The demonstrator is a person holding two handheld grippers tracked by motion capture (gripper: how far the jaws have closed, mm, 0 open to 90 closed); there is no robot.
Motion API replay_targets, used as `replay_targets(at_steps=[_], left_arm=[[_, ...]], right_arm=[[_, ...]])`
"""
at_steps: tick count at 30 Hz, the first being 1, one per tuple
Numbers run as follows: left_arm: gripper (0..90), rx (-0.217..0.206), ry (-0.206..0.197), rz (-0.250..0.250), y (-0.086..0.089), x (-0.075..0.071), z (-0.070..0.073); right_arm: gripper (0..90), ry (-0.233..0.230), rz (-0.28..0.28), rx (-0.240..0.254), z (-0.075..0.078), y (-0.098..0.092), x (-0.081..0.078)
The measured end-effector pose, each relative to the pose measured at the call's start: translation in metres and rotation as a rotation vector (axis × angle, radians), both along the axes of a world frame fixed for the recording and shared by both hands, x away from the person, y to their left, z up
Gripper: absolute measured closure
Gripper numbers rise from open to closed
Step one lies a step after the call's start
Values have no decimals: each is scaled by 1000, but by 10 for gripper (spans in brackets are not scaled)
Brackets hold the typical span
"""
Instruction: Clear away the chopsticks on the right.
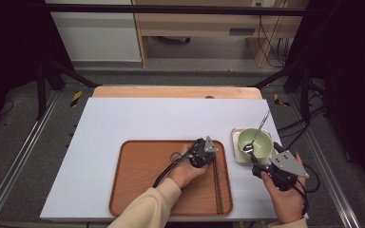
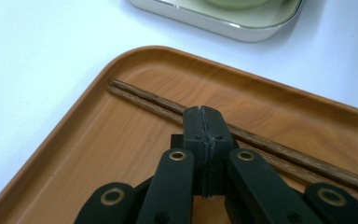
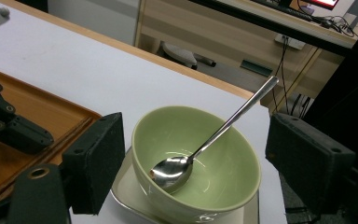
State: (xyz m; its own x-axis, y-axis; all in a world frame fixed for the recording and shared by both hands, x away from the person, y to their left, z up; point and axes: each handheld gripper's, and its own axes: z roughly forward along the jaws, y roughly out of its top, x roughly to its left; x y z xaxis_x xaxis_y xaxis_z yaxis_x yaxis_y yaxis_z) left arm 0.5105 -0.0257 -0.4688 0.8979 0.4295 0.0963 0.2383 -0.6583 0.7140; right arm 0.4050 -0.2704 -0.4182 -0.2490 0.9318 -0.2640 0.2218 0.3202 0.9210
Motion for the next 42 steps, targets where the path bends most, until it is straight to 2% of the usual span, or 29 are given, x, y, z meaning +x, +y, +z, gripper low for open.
replay_targets(at_steps=[3,5,10,12,16,18,21,24,26,31,34,38,40,42], left_arm=[[890,-8,-8,2,7,-2,6],[885,-1,-18,-2,16,-3,10],[854,-45,-34,15,44,-11,20],[797,-66,-52,25,58,-15,25],[591,-103,-122,59,87,-25,32],[464,-147,-132,87,102,-28,32],[342,-191,-130,134,124,-32,31],[252,-224,-145,168,147,-34,28],[207,-239,-157,204,163,-35,25],[155,-240,-173,281,198,-41,20],[135,-232,-199,322,218,-50,18],[132,-202,-270,399,244,-64,17],[128,-218,-292,459,257,-72,16],[126,-212,-315,490,266,-78,15]], right_arm=[[182,7,-11,9,0,-2,1],[160,30,-25,16,1,-4,2],[133,82,-61,52,6,-14,11],[134,111,-65,61,8,-19,16],[148,159,-52,73,12,-27,27],[170,195,-34,95,14,-32,35],[216,237,-7,113,13,-38,51],[226,288,29,157,9,-46,69],[246,303,21,169,8,-51,78],[261,326,13,158,9,-57,93],[265,332,11,154,11,-58,98],[276,332,23,151,15,-59,104],[274,334,26,156,15,-61,107],[291,338,32,167,16,-64,112]])
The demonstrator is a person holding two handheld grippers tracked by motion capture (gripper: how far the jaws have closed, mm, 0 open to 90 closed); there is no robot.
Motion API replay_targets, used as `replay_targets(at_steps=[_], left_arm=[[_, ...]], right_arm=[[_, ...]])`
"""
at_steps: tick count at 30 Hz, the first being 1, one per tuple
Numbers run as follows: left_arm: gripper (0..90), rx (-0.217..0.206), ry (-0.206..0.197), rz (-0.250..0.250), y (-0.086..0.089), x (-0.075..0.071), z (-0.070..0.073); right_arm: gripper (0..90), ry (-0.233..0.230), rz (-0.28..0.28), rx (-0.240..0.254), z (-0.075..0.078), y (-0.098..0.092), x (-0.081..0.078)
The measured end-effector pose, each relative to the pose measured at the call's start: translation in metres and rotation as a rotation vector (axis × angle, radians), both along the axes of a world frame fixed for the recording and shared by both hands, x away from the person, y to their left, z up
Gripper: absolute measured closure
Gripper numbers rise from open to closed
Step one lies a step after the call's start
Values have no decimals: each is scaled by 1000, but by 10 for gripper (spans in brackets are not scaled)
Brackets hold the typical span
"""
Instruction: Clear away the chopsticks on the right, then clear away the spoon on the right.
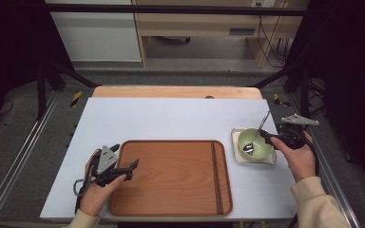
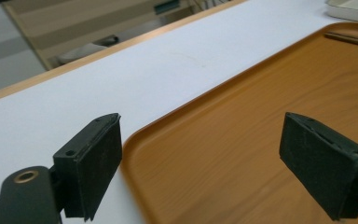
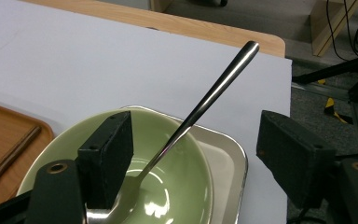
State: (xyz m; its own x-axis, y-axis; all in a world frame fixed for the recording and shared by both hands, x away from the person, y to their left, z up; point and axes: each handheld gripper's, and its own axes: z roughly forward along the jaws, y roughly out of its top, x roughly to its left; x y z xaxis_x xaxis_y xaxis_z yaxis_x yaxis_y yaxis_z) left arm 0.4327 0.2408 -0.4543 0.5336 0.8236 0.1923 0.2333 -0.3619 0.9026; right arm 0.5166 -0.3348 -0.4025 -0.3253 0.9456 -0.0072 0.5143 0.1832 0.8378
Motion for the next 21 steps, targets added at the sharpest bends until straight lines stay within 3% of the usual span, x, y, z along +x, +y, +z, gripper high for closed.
replay_targets(at_steps=[5,10,12,21], left_arm=[[123,-30,-37,62,17,-5,-3],[125,-40,-65,114,27,-6,-5],[130,-49,-75,135,30,-7,-6],[138,-54,-79,157,34,-8,-9]], right_arm=[[295,29,14,4,-1,-9,14],[310,36,26,59,-2,-14,25],[324,53,27,48,-4,-14,28],[363,79,40,91,-16,-16,43]])
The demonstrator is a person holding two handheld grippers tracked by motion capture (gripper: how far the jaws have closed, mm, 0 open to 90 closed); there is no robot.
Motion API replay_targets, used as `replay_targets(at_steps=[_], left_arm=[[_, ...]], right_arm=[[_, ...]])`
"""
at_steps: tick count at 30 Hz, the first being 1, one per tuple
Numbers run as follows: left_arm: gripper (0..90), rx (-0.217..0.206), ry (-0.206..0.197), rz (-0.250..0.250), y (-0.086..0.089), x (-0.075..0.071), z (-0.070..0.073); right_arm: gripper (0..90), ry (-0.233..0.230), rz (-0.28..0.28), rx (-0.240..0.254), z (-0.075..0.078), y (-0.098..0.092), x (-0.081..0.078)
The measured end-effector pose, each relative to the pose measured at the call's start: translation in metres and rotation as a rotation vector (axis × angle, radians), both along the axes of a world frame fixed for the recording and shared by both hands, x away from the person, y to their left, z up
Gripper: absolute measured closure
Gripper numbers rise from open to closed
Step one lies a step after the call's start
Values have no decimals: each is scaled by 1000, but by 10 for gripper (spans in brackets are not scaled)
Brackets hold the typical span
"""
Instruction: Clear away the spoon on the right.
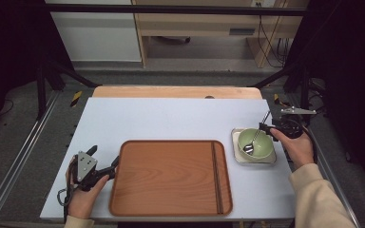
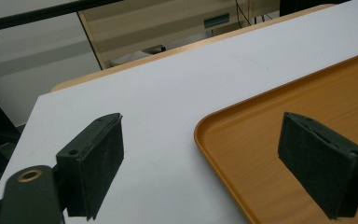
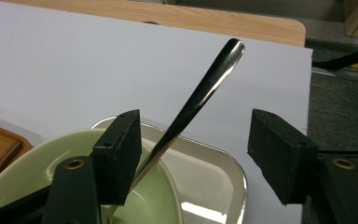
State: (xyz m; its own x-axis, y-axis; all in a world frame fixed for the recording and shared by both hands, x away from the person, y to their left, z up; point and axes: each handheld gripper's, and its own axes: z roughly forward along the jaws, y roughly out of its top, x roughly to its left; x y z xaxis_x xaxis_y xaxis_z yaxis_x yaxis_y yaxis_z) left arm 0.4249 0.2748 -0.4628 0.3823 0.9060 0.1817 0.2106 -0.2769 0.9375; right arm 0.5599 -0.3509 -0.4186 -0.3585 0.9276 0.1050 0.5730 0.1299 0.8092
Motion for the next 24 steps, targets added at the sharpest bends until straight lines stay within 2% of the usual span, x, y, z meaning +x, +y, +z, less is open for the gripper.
replay_targets(at_steps=[4,7,14,19,24], left_arm=[[141,10,6,-1,-1,0,-1],[145,9,4,3,0,0,-1],[148,13,10,-2,0,0,-2],[150,15,9,0,0,0,-2],[153,17,8,1,1,0,-2]], right_arm=[[437,6,18,29,-3,3,5],[496,16,34,26,-4,5,10],[659,20,67,54,-9,6,16],[760,1,81,77,-6,5,14],[811,-39,108,106,1,6,9]])
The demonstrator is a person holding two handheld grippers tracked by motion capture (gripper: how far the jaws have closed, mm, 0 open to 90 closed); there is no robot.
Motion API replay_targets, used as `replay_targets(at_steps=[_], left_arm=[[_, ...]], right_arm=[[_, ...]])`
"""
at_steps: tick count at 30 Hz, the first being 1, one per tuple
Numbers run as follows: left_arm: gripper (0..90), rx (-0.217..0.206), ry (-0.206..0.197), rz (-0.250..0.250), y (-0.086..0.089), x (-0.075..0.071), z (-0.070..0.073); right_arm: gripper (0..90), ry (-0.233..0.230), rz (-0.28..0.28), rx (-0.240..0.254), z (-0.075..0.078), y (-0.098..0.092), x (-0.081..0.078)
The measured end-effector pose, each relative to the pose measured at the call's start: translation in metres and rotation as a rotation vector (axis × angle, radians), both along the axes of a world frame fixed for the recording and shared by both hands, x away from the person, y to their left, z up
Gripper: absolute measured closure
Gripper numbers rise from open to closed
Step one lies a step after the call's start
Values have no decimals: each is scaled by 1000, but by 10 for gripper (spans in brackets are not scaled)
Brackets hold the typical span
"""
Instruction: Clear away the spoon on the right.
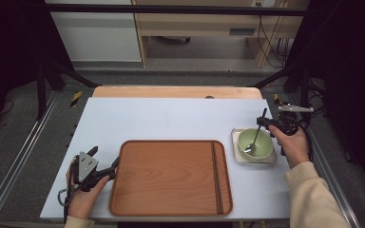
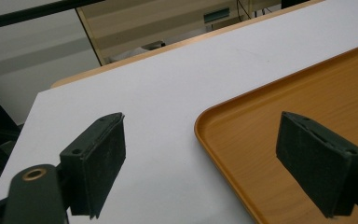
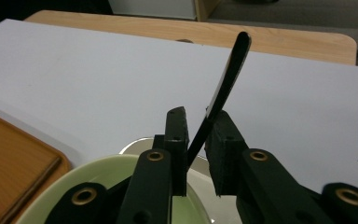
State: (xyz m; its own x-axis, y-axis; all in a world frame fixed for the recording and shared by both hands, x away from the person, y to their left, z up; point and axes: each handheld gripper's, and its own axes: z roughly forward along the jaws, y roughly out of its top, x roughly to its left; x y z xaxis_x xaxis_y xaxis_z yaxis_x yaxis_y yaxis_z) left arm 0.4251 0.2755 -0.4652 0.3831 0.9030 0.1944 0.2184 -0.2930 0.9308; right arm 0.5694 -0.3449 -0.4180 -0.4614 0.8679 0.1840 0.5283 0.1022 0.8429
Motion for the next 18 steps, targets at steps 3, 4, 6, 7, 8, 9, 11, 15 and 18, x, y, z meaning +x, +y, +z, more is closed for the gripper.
replay_targets(at_steps=[3,4,6,7,8,9,11,15,18], left_arm=[[155,1,-1,1,0,0,0],[155,2,0,1,0,0,0],[156,2,2,1,1,1,-1],[156,2,3,1,1,1,-1],[156,2,3,0,1,1,-1],[155,1,3,0,1,1,-1],[155,3,4,1,1,1,-2],[156,0,9,7,3,3,-4],[156,-2,9,12,5,3,-5]], right_arm=[[852,-36,22,18,8,3,-6],[867,-47,27,29,11,4,-8],[894,-69,40,44,16,6,-12],[893,-85,42,43,19,6,-14],[894,-98,41,39,22,7,-17],[894,-109,44,52,25,7,-19],[894,-144,43,46,31,8,-25],[894,-209,43,27,46,10,-35],[894,-258,44,15,61,13,-43]])
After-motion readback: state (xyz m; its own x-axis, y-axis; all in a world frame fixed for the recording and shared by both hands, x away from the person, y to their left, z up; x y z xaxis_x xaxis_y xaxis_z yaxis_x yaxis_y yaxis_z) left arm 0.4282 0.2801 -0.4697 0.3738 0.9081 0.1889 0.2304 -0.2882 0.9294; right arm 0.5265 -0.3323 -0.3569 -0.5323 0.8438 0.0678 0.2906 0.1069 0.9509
